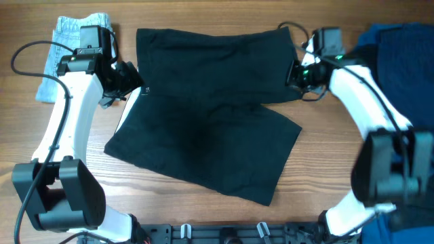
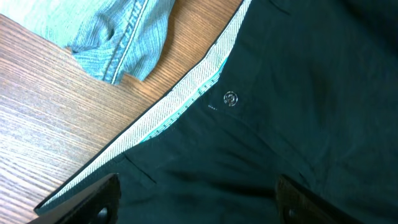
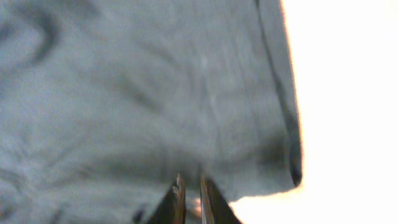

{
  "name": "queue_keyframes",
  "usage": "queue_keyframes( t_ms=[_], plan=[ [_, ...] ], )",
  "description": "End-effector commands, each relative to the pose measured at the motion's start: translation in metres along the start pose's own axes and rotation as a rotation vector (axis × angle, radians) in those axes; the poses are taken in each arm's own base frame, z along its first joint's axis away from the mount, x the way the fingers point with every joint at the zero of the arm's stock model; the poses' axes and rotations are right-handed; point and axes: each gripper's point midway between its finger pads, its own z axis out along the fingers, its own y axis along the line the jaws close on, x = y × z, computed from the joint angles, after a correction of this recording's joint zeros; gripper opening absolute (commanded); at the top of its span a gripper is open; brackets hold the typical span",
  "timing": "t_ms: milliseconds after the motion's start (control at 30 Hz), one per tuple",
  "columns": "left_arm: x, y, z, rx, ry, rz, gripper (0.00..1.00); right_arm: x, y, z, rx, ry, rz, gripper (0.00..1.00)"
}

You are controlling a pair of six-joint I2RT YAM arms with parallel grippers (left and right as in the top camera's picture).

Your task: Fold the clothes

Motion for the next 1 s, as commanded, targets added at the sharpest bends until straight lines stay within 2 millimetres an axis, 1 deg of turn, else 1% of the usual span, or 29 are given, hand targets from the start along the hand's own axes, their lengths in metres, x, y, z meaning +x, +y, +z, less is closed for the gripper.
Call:
queue_keyframes(
  t_ms=[0,67,133,200,267,333,467,633,733,867,900,967],
  plan=[
    [0.003,0.004,0.005,-0.013,0.015,-0.006,0.81,0.019,0.001,-0.054,0.033,0.035,-0.009,0.04],
    [0.003,0.004,0.005,-0.013,0.014,-0.007,0.81,0.051,-0.009,-0.052,0.072,0.161,0.032,0.04],
    [0.003,0.004,0.005,-0.013,0.014,-0.007,0.81,0.08,-0.023,-0.039,0.104,0.252,0.051,0.04],
    [0.003,0.005,0.005,-0.015,0.017,-0.007,0.81,0.098,-0.033,-0.025,0.12,0.287,0.063,0.04],
    [0.005,0.007,0.005,-0.027,0.022,-0.006,0.81,0.115,-0.045,-0.007,0.137,0.297,0.123,0.04],
    [0.005,0.008,0.005,-0.034,0.02,-0.006,0.81,0.125,-0.052,0.009,0.135,0.282,0.145,0.04],
    [0.004,0.008,0.005,-0.033,0.017,-0.006,0.81,0.135,-0.059,0.024,0.131,0.268,0.171,0.04],
    [0.002,0.011,0.005,-0.048,0.007,-0.006,0.82,0.144,-0.065,0.029,0.145,0.283,0.174,0.04],
    [0.002,0.01,0.005,-0.047,0.005,-0.006,0.81,0.144,-0.067,0.033,0.147,0.277,0.173,0.04],
    [0.001,0.01,0.005,-0.046,0.003,-0.006,0.82,0.146,-0.088,0.047,0.245,0.246,0.234,0.04],
    [0.001,0.01,0.005,-0.046,0.003,-0.006,0.82,0.147,-0.092,0.054,0.263,0.253,0.234,0.04],
    [0.0,0.009,0.005,-0.042,-0.003,-0.006,0.82,0.143,-0.102,0.064,0.301,0.23,0.227,0.04]
  ],
)
